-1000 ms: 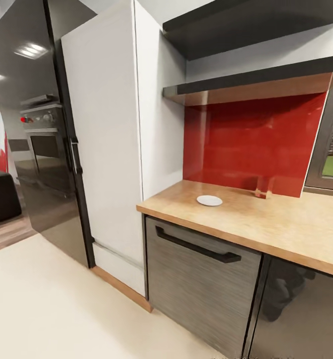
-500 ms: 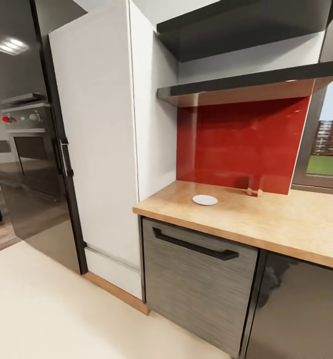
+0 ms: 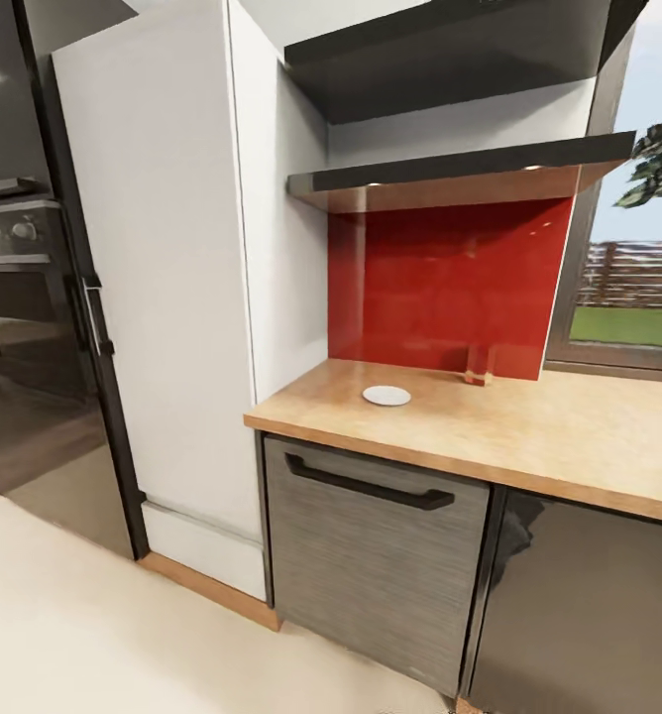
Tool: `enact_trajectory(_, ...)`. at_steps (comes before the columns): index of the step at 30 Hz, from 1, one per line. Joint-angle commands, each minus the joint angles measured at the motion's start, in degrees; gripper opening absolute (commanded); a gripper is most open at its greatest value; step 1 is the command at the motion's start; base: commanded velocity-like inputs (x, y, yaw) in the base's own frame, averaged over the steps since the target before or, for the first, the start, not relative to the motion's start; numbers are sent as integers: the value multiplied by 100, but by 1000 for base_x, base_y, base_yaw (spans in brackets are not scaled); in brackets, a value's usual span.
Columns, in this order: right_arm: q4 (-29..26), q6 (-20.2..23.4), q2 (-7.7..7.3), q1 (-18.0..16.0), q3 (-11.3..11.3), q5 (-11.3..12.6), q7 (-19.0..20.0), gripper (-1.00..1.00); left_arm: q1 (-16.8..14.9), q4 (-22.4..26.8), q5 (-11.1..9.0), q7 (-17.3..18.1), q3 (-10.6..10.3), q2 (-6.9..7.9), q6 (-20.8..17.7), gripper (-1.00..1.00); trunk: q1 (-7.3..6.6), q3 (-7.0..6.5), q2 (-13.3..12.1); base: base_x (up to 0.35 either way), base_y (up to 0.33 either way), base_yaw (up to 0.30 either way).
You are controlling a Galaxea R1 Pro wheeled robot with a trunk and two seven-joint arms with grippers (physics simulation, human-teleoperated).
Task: Set up a coffee station on the kitchen countertop: keep the coffee maker on the countertop, move the bottle of coffee from the kitchen shelf to the counter next to the coffee maker, place a paper coffee filter on top of the coffee maker, put the saucer next to the coffee maker with the coffee cup on the saucer, and place the electric kettle next to the coffee maker.
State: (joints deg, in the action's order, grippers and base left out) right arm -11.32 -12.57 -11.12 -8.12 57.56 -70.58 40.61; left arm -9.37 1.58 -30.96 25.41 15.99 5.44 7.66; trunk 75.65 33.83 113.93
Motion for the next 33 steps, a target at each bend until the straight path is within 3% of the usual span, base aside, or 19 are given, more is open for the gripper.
enact_trajectory(1, -5, -31, 3, -6, 45, -62, 17, 100, -4, -8, 29, 26, 45, 1, 16, 100, -1, 6, 3, 0, 2, -251)
enact_trajectory(26, -2, -35, -1, -6, 44, -62, 17, 100, -4, -5, 29, 26, 42, 1, 16, 100, -1, 6, 3, 3, 5, -242)
enact_trajectory(33, -2, -35, 3, -6, 45, -62, 17, 100, -4, -7, 29, 26, 44, 1, 16, 100, -1, 6, 3, 153, 244, -97)
